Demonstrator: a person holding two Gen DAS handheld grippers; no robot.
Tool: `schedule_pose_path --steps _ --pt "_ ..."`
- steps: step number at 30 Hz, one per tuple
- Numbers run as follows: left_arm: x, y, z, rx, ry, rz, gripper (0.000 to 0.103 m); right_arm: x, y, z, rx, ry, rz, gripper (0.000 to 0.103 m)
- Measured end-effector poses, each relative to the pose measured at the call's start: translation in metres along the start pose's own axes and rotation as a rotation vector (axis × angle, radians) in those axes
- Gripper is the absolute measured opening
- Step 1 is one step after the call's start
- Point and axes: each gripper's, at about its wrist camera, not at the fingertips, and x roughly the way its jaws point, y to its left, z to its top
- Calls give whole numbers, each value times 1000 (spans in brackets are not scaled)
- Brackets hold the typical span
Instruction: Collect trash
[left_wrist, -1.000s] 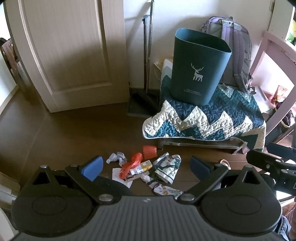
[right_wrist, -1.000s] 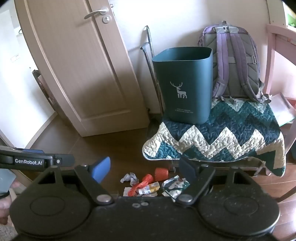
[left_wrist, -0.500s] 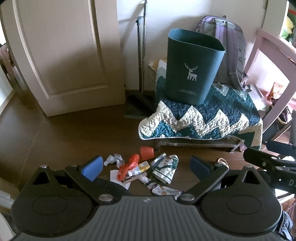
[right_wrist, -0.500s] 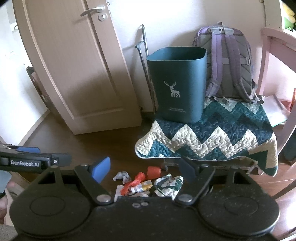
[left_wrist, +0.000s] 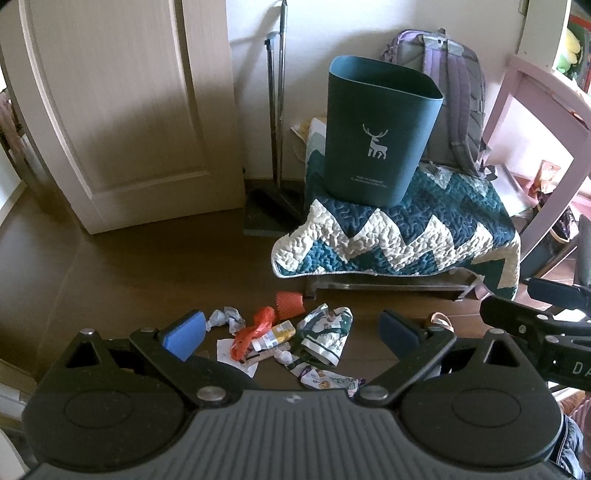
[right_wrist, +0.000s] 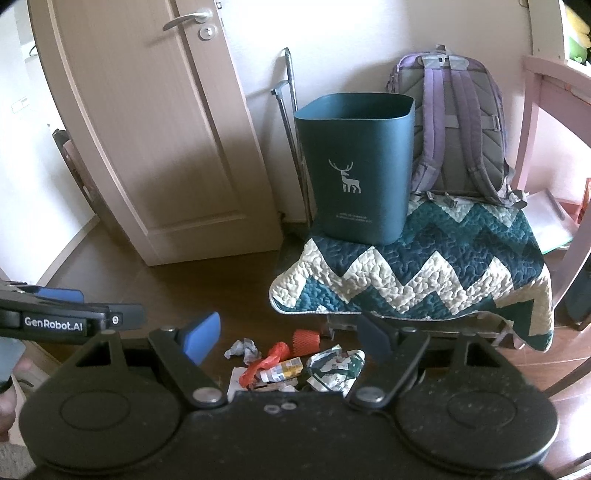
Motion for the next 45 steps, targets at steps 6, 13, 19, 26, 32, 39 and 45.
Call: schedule_pose_path --steps 6,13,19,26,32,39,45 --pt "0 -2 -2 6 -1 -7 101 0 -1 2 -3 -1 -1 81" --pt "-1 -4 0 6 0 -8 101 0 -1 2 -4 -1 -2 81" --pt "-1 -5 0 6 4 -9 101 -1 0 3 -8 4 -3 81" --pt "-2 -5 -2 5 6 -13 101 0 1 2 -7 9 0 81" --pt "-2 -5 -2 4 9 -13 101 2 1 2 -6 12 -1 81" --pt "3 -4 -4 6 19 -21 101 8 1 2 -7 25 -1 81" --pt "6 -3 -4 2 15 -40 101 17 2 3 -18 38 -19 81"
